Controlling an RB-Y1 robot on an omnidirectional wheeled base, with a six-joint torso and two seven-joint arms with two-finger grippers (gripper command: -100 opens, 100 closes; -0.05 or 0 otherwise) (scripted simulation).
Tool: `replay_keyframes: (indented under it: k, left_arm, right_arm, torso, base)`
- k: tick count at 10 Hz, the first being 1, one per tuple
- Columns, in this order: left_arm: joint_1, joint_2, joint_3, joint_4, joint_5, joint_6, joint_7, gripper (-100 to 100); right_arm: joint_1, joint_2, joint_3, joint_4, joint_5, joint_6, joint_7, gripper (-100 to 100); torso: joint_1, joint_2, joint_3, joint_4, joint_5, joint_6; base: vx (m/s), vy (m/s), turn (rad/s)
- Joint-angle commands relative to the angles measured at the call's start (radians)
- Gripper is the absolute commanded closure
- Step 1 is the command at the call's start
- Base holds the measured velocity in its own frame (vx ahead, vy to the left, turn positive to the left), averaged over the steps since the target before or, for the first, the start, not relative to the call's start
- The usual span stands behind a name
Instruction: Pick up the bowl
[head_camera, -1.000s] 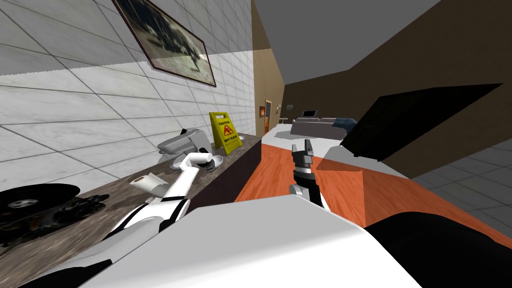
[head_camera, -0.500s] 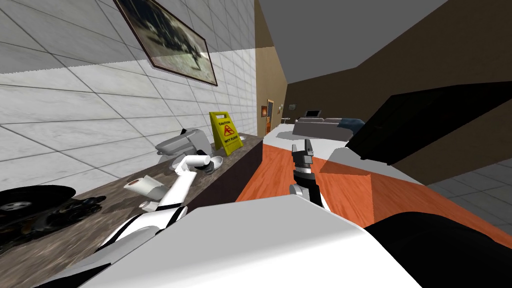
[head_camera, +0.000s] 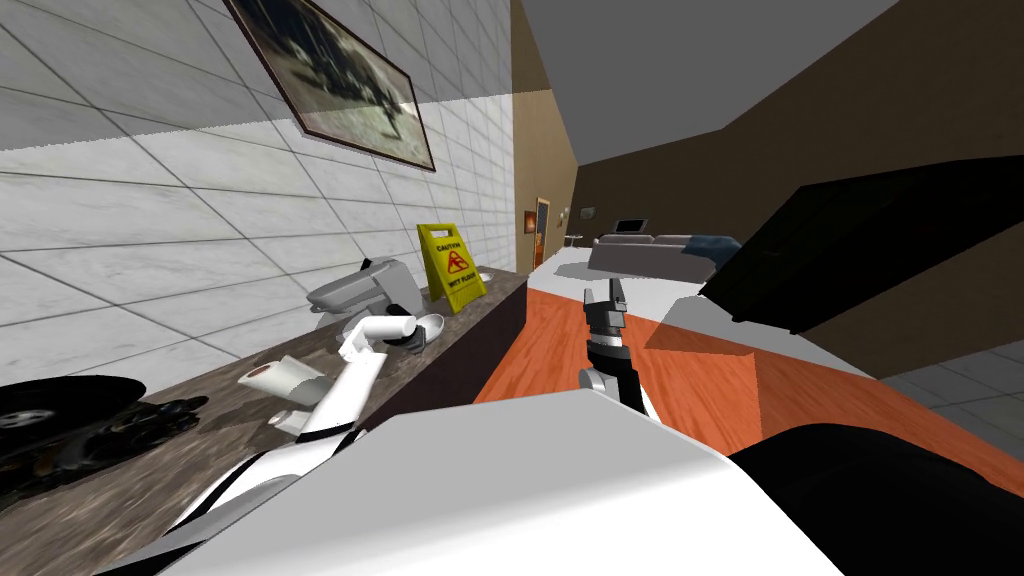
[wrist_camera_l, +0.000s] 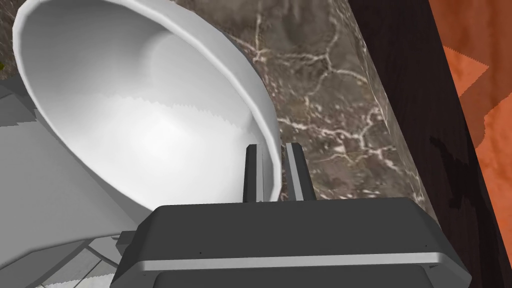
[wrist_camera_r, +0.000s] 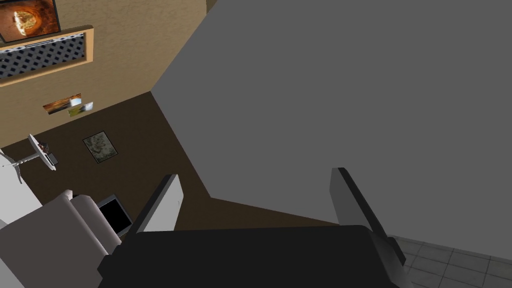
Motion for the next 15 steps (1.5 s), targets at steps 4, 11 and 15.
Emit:
replay_keyframes:
  k: [4,11,15]
  left_arm:
    - [0.108,-0.018,0.037,-0.14,0.008,0.051,-0.024,100]
    - [0.217,-0.034,0.076,-0.339,0.019,0.099,-0.052,100]
    - [0.327,-0.049,0.115,-0.472,0.03,0.146,-0.08,100]
  right_arm:
    - [0.0,0.0,0.0,0.0,0.0,0.0,0.0,0]
    - [0.0,0.0,0.0,0.0,0.0,0.0,0.0,0]
    - [0.0,0.0,0.0,0.0,0.0,0.0,0.0,0]
  torso:
    - [-0.002,-0.007,-0.004,-0.002,0.0,0.0]
    - [-0.001,0.001,0.001,0.001,-0.001,0.001]
    - [-0.005,-0.006,-0.003,0.0,-0.002,0.002]
  base:
    - [0.102,-0.022,0.071]
    - [0.05,-0.011,0.039]
    - [0.105,-0.027,0.071]
